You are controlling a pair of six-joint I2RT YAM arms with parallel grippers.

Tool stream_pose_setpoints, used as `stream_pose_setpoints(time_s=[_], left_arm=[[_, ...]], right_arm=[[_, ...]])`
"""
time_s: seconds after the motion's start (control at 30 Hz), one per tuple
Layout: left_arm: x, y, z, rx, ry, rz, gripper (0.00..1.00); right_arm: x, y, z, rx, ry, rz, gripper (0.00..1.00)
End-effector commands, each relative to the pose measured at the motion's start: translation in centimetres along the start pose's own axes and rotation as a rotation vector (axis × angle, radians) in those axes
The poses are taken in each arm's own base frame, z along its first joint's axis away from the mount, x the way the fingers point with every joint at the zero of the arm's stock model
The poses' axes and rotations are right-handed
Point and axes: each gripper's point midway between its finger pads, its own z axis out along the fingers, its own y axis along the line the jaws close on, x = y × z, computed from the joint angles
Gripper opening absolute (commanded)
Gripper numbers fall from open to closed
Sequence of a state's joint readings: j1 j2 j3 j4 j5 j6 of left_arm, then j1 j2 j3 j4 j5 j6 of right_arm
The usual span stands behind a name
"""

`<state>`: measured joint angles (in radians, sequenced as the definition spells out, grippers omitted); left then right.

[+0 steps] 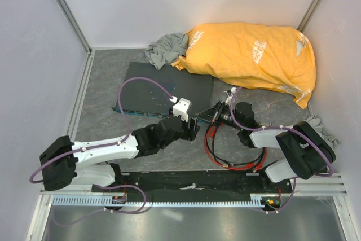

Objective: Insert the plug into the switch port
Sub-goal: Pick up the plug from the center of the board.

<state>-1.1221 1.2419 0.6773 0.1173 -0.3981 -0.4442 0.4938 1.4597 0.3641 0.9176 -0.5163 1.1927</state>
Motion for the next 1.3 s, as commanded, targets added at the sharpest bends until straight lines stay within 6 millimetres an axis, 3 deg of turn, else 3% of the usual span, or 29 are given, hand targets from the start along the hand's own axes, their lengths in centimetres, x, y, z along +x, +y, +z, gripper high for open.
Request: stream_pose_setpoints(time_s=[0.0,0.13,0.47,0.7,1.07,1.27], left_arm=[[-2.3,-0.1,-1.1,0.013,0.004,-0.007,0.72],[-1.9,0.8,-0.9,0.004,0.075,0.003,0.7],[-1.3,-0.4,0.7,0.032,0.15,0.032,0.64],[-0.9,-0.5,1.4,0.017,0.186,0.038,0.52],[0.5,-0.1,1.8,-0.017,0.256,0.042,0.42],[0.6,-0.1,1.8,-0.018,0.259,0.038,0.3]], right_arm=[[-0.4,0.7,0.2,-0.019,-0.024,-0.049,0.0],[-0.3,0.4,0.2,-0.007,-0.022,-0.041,0.0],[0.1,0.3,0.4,0.005,-0.013,-0.034,0.0],[0.4,0.3,0.5,0.007,-0.009,-0.032,0.0],[0.5,0.3,0.7,0.006,-0.004,-0.034,0.0],[0.6,0.3,0.7,0.005,-0.003,-0.035,0.0]])
